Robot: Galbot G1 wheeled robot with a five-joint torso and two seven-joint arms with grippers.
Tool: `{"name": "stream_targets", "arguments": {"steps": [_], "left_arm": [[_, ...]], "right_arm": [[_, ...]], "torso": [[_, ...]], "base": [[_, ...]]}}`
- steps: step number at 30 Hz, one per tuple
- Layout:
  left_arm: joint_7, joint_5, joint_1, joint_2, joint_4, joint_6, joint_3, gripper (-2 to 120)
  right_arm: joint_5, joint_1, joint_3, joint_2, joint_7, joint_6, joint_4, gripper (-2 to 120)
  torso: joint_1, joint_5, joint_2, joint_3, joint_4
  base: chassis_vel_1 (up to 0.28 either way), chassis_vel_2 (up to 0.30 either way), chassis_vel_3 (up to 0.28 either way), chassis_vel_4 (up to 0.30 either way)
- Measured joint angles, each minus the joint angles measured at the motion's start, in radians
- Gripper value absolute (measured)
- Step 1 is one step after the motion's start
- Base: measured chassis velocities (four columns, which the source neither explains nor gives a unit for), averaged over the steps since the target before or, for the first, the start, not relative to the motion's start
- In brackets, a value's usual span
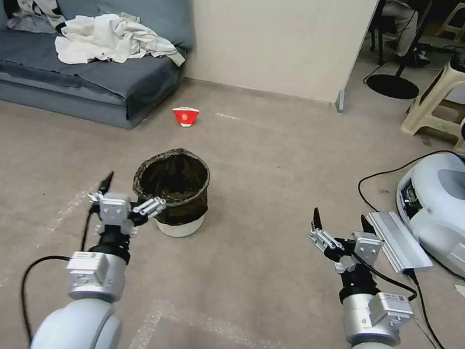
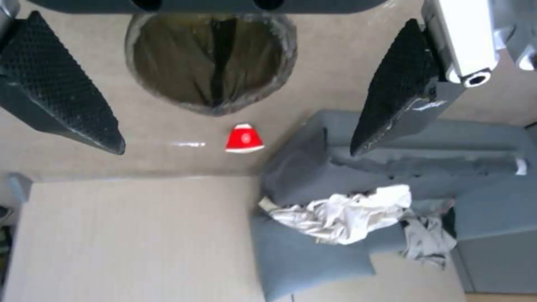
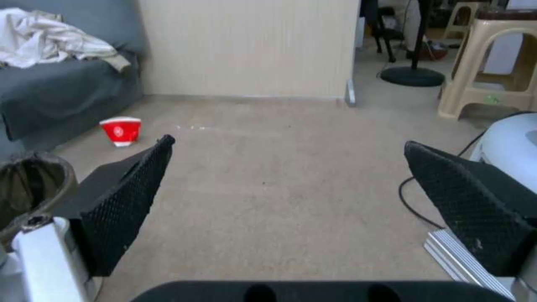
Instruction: Pick up the trash can from the floor.
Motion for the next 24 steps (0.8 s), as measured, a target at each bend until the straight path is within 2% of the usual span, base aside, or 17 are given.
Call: {"name": "stream_targets", "arguments": {"steps": [11, 24], "left_arm": [[-0.001, -0.017, 0.004, 0.007, 0.044, -0.044, -0.012, 100], [0.001, -0.022, 0.003, 0.007, 0.043, -0.055, -0.012, 100]], "right_arm": [[0.017, 0.009, 0.035, -0.017, -0.017, -0.003, -0.027, 100], [0.017, 0.008, 0.033, -0.014, -0.014, 0.005, -0.023, 100]], "torso": [[0.000, 0.0004, 0.000, 0.000, -0.0001], [0.000, 0.0004, 0.000, 0.000, -0.0001]], "base": [[0.000, 0.000, 0.000, 0.000], [0.000, 0.000, 0.000, 0.000]]}}
